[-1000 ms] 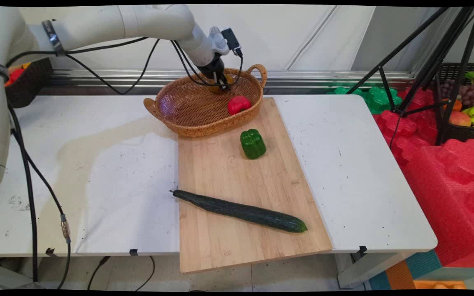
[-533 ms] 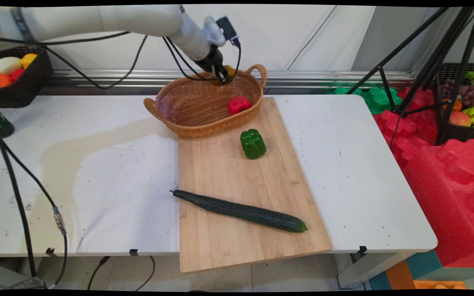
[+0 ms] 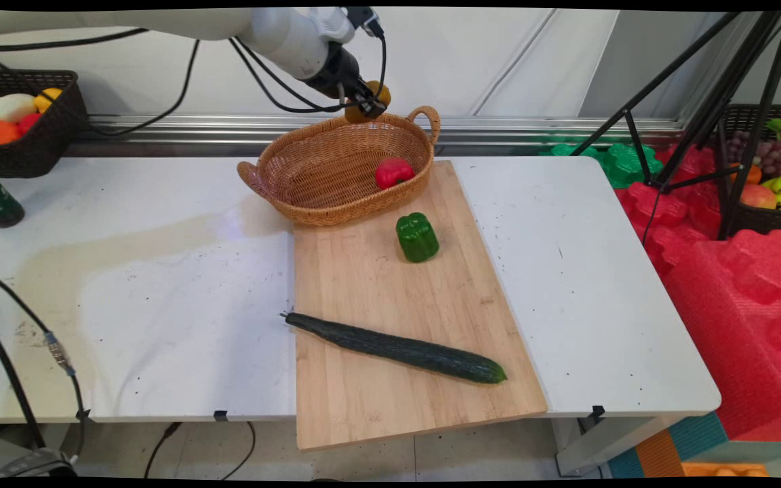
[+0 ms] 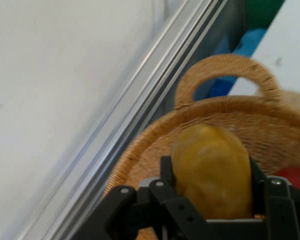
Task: Place the picked object on the cutting board
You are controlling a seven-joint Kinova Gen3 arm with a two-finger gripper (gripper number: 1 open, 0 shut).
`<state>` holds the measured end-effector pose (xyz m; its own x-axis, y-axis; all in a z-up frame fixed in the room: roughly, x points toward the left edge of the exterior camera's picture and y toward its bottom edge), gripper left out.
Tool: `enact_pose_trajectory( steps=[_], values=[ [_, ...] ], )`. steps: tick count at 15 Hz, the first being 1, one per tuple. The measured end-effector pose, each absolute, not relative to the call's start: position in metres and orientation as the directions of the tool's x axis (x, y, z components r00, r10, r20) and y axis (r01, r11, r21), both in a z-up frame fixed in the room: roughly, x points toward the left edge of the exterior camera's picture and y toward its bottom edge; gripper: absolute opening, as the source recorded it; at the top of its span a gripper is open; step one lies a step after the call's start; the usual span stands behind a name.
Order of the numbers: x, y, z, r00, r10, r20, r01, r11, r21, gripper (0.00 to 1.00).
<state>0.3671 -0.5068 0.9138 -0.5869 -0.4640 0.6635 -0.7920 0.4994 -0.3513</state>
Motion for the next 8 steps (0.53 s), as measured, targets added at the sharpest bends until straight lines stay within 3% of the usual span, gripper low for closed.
enact_pose_trajectory(
  steps=[8],
  values=[
    [0.348,-0.412,0.935,-0.585,-0.437,0.683,-0.750,0.611,-0.253,0.00]
  ],
)
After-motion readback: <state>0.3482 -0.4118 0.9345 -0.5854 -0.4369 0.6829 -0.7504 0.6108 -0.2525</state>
